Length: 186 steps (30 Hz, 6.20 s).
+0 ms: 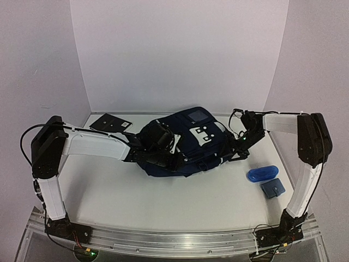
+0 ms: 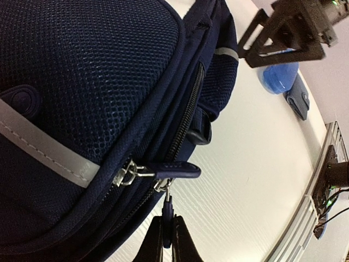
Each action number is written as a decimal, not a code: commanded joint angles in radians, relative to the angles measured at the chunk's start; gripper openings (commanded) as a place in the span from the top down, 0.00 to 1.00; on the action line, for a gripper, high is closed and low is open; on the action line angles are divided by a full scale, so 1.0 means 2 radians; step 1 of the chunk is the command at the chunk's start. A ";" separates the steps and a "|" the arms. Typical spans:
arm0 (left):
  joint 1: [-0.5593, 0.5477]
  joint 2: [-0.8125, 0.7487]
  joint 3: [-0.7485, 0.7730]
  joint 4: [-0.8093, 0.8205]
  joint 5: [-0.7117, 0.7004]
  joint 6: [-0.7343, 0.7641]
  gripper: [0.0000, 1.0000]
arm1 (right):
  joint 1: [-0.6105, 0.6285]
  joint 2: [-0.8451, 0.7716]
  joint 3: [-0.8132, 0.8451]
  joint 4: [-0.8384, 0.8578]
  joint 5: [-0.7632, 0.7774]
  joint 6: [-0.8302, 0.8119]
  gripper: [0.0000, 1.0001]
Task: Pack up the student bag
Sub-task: Unzip the student bag at the center of the board.
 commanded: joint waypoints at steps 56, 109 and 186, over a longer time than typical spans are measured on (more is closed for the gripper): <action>0.089 0.004 -0.075 0.257 0.237 -0.167 1.00 | 0.213 -0.168 -0.021 0.098 0.128 -0.299 0.42; 0.098 -0.052 -0.078 0.149 0.201 -0.125 1.00 | 0.296 -0.218 -0.209 0.353 0.433 -0.401 1.00; 0.212 -0.107 -0.078 0.079 0.197 -0.005 1.00 | 0.343 -0.222 -0.112 0.214 0.422 -0.297 0.61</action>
